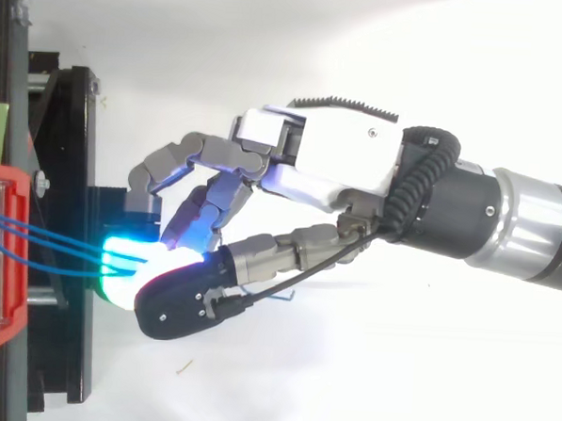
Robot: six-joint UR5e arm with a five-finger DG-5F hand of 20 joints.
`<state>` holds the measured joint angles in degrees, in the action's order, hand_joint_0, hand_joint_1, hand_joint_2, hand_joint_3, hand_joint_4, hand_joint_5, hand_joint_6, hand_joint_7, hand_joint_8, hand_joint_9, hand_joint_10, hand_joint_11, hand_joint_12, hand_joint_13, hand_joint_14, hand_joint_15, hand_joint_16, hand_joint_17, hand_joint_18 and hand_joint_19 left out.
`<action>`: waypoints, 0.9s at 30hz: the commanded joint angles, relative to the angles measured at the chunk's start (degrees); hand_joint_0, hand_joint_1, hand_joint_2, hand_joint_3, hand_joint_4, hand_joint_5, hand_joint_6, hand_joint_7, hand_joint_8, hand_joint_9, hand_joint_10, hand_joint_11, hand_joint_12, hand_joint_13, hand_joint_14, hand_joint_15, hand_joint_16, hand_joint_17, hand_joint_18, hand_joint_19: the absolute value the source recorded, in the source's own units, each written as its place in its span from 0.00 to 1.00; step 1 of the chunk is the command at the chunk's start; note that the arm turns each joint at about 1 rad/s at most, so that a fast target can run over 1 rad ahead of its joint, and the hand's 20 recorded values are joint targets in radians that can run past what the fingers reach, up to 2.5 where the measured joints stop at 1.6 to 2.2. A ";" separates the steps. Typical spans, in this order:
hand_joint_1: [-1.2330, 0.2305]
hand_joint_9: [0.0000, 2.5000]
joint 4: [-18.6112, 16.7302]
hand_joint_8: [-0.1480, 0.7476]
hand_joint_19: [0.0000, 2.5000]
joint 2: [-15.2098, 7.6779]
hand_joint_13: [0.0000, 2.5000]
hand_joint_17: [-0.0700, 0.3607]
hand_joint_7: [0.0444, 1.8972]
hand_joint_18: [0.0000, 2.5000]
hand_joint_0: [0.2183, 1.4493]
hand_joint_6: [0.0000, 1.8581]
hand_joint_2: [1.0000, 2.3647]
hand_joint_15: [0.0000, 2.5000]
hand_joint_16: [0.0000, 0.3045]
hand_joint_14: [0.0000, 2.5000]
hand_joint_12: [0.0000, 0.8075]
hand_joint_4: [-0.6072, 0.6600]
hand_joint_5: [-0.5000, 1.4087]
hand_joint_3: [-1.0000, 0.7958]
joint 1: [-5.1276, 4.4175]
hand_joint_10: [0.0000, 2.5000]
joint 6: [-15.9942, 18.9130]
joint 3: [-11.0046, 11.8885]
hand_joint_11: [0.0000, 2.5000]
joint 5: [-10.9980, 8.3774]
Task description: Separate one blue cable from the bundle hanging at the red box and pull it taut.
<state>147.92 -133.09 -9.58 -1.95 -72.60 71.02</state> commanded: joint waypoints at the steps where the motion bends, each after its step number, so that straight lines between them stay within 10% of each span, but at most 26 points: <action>1: 0.30 0.48 0.00 0.60 0.21 0.02 0.45 0.37 0.48 0.34 0.35 0.50 0.01 0.24 0.13 0.01 0.46 0.52 0.17 0.47 0.00 0.01 -0.07 0.00 0.42 0.00; 17: 0.22 0.48 0.17 0.56 0.21 0.02 0.44 0.35 0.49 0.33 0.45 0.51 0.00 0.25 0.12 0.01 0.41 0.55 0.17 0.28 0.00 0.01 0.02 0.00 0.44 0.00; 27: 0.44 0.52 0.00 0.57 0.23 -0.06 0.47 0.36 0.44 0.36 0.27 0.47 0.00 0.25 0.12 0.01 0.44 0.59 0.18 0.28 0.00 0.01 0.02 0.00 0.41 0.00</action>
<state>148.01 -133.11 -9.59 -1.95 -72.60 71.02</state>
